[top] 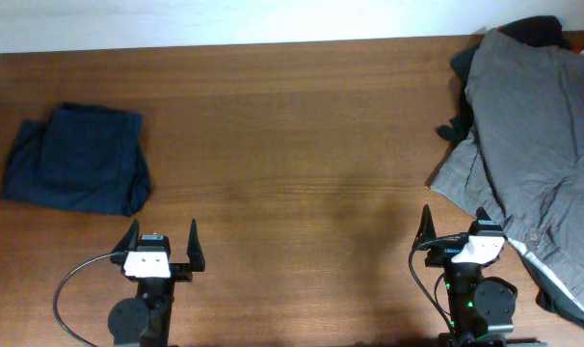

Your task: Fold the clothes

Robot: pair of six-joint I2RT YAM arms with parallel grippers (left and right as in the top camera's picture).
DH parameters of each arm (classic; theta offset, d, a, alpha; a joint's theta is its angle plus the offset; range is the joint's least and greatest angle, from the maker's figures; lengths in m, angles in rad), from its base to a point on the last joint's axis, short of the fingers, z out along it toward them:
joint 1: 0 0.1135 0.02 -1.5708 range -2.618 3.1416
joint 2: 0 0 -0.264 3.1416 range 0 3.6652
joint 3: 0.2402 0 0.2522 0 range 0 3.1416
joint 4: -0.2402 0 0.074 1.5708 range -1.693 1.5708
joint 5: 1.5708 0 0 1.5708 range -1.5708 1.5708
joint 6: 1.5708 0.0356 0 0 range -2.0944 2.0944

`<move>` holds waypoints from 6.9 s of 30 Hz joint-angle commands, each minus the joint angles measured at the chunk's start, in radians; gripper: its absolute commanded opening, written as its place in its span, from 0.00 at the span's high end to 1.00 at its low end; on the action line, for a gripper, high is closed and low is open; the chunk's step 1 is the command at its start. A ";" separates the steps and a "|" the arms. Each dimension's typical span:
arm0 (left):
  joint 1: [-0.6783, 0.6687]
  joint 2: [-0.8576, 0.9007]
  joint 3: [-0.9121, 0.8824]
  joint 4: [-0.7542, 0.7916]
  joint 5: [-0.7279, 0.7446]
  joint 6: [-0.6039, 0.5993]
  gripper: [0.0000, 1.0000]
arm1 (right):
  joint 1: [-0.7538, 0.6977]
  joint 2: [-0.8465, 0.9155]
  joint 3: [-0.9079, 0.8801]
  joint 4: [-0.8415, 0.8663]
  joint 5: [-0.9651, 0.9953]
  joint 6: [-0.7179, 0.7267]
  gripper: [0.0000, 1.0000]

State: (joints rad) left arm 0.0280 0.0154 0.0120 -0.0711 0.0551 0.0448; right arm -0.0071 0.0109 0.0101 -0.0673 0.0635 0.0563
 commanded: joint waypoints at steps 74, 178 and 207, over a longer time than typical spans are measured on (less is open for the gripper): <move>-0.004 0.199 0.232 0.055 0.001 -0.006 0.01 | -0.006 0.181 0.275 -0.043 0.158 0.009 0.01; -0.179 1.399 0.932 -0.158 0.246 -0.130 0.01 | 0.106 1.313 1.326 -0.636 0.121 0.110 0.01; -0.420 1.857 0.932 0.252 0.420 -0.370 0.99 | 0.051 1.310 1.325 -0.760 0.121 0.118 0.01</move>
State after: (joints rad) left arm -0.3912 1.8580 0.9344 0.1673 0.4652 -0.3233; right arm 0.0517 1.3342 1.3231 -0.8242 0.1715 0.1616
